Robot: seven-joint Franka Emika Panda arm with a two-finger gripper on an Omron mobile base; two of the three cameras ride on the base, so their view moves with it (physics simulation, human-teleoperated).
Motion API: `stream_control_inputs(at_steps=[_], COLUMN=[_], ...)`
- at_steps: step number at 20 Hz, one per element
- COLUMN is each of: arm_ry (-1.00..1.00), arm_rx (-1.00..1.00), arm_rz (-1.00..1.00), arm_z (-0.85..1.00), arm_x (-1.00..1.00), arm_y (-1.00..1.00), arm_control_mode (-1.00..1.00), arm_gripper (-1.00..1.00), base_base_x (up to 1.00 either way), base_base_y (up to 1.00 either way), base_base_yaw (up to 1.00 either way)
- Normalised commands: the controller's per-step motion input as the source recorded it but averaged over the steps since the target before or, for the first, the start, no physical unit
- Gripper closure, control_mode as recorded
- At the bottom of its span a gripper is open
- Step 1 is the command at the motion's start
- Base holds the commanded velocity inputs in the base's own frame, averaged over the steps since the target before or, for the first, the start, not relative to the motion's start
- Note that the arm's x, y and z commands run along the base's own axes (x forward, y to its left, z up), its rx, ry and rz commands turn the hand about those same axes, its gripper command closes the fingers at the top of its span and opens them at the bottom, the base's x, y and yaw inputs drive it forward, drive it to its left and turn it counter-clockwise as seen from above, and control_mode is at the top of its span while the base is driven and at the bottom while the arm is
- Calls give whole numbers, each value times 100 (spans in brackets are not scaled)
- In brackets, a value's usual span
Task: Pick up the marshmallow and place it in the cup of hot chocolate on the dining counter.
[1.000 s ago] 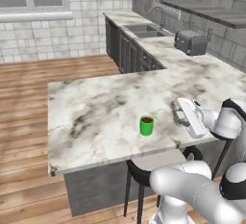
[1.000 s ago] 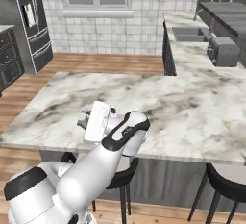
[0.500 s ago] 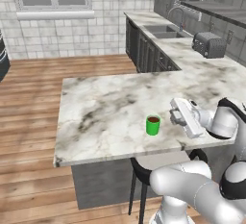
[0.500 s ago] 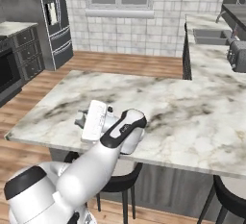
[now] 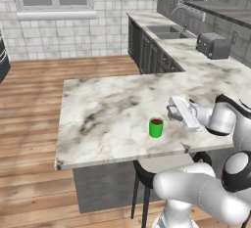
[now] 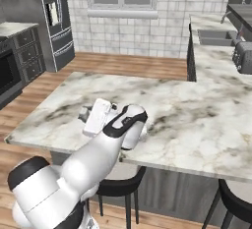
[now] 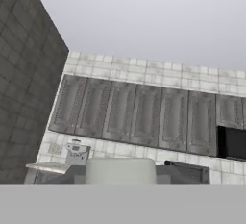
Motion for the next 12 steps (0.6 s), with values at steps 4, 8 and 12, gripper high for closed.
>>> stream_control_inputs(at_steps=[4,8,12], arm_ry=[26,26,25], arm_rx=[-14,-15,-14], arm_rz=[0,8,16], arm_z=[0,-9,-29], arm_x=[77,72,51], arm_y=[0,-4,-5], arm_control_mode=[-100,-100,-100], arm_gripper=[100,100,100], base_base_x=[0,0,0], base_base_y=[0,0,0], base_base_yaw=[0,0,0])
